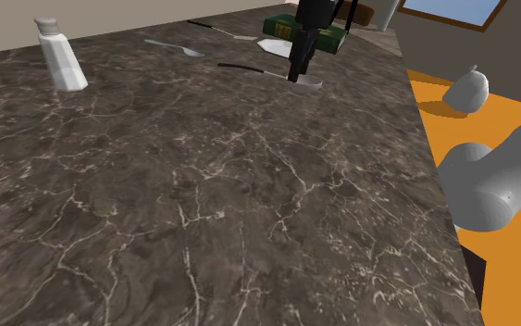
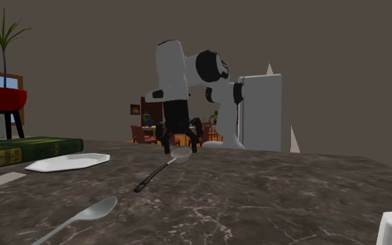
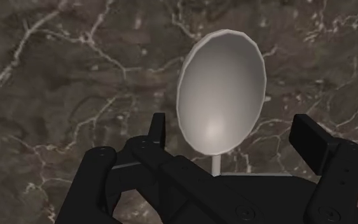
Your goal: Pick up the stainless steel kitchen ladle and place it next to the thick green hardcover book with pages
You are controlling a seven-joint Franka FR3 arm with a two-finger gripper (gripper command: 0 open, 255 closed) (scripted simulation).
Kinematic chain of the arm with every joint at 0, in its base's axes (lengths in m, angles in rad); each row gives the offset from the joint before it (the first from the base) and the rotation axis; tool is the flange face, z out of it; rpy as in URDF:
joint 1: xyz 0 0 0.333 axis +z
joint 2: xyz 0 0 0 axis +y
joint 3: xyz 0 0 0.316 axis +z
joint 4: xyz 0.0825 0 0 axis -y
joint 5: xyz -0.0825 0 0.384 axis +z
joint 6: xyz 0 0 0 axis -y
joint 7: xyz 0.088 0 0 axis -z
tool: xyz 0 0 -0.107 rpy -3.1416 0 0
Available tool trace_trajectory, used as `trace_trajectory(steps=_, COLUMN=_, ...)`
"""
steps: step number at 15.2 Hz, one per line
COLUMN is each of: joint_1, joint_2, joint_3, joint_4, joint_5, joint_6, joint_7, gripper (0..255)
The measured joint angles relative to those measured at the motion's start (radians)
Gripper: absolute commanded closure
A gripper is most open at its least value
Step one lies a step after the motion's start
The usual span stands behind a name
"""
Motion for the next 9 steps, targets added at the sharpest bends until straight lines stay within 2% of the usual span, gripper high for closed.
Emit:
trace_trajectory(steps=3, joint_1=0.002, joint_2=-0.003, joint_3=0.003, joint_4=-0.035, joint_5=0.002, joint_6=0.032, joint_7=0.0, gripper=0)
trace_trajectory(steps=9, joint_1=0.001, joint_2=-0.002, joint_3=0.002, joint_4=-0.039, joint_5=0.002, joint_6=0.038, joint_7=-0.002, gripper=0)
